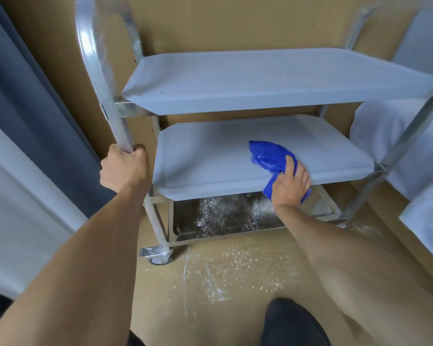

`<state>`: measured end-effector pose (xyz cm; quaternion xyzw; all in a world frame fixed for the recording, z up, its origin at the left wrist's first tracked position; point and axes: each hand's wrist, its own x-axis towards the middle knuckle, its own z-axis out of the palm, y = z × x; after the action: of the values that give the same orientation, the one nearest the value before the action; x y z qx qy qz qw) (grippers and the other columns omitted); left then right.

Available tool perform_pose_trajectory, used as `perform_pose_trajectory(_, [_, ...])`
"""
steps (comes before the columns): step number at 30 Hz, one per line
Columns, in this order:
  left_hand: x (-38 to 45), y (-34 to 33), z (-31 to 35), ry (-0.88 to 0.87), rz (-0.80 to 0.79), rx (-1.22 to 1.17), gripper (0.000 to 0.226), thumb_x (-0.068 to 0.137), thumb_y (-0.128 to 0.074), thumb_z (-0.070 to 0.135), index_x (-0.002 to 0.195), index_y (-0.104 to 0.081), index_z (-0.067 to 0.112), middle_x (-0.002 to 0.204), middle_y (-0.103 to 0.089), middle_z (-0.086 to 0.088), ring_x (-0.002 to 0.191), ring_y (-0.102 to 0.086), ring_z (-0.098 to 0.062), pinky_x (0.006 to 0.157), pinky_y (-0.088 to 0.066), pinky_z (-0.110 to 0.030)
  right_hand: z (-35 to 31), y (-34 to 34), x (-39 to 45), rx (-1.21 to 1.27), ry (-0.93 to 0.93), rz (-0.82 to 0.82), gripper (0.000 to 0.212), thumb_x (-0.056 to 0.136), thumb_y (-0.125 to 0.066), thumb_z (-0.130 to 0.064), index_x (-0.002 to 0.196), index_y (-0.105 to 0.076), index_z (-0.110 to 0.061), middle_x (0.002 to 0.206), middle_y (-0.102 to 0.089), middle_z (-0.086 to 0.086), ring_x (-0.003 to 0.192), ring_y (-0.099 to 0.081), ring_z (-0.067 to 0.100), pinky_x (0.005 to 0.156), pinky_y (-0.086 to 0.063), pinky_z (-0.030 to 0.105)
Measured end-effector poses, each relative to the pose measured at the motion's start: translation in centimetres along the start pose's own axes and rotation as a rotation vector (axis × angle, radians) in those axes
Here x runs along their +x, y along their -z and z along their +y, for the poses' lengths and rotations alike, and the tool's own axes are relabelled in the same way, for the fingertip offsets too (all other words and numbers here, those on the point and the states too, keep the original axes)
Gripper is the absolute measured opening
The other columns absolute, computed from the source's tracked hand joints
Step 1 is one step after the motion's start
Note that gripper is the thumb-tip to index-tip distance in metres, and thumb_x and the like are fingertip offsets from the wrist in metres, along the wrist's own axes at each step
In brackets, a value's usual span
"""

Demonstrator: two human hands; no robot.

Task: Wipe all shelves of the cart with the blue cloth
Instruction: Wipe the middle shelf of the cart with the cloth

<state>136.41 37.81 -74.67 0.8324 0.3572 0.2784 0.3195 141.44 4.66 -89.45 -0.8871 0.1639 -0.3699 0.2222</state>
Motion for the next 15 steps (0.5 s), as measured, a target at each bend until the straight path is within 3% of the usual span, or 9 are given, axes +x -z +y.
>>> perform_pose_trajectory(3, [-0.9,0.1,0.1,0.011,0.009,0.026,0.036,0.080,-0.046,0.042,0.095,-0.061,0.013,0.080,-0.058,-0.007,0.072,-0.054,-0.032,0.072,-0.045,-0.037,2.4,0.6,1.4,0.116,-0.240,0.091,0.052,0.092,-0.048,-0.006,0.142,-0.043,-0.014,0.145,-0.040,0.018,0.131,-0.039,0.037,0.107,-0.038,0.048])
perform_pose_trajectory(7, [-1.6,-0.2,0.2,-0.015,0.054,0.038,0.037,0.083,-0.047,0.040,0.095,-0.060,0.008,0.080,-0.058,-0.010,0.071,-0.053,-0.032,0.069,-0.042,-0.036,2.5,0.5,2.5,0.169,-0.332,0.169,0.053,0.090,-0.044,-0.001,0.142,-0.040,-0.012,0.148,-0.035,0.018,0.136,-0.034,0.037,0.106,-0.040,0.046])
perform_pose_trajectory(11, [-1.6,-0.7,0.7,0.069,0.106,0.036,0.037,0.085,-0.050,0.038,0.100,-0.059,0.006,0.093,-0.064,-0.017,0.086,-0.061,-0.039,0.071,-0.039,-0.037,-0.4,0.3,-2.7,0.093,-0.039,0.051,0.046,0.097,-0.038,-0.011,0.143,-0.040,-0.013,0.150,-0.032,0.021,0.142,-0.025,0.039,0.114,-0.030,0.050])
perform_pose_trajectory(13, [-2.1,-1.0,1.3,0.087,0.097,0.026,0.035,0.084,-0.050,0.036,0.101,-0.059,0.006,0.096,-0.065,-0.018,0.089,-0.061,-0.040,0.074,-0.043,-0.040,-4.0,-0.3,-6.5,0.105,0.158,0.050,0.044,0.096,-0.046,-0.009,0.140,-0.047,-0.012,0.147,-0.038,0.021,0.139,-0.031,0.040,0.114,-0.027,0.053])
perform_pose_trajectory(15, [-1.9,-0.7,1.3,0.069,0.074,0.033,0.036,0.084,-0.050,0.036,0.102,-0.058,0.007,0.098,-0.065,-0.018,0.091,-0.061,-0.040,0.078,-0.045,-0.042,-8.8,-1.3,-9.0,0.181,0.230,-0.010,0.049,0.090,-0.051,-0.003,0.137,-0.051,-0.013,0.142,-0.043,0.020,0.136,-0.036,0.038,0.114,-0.026,0.053])
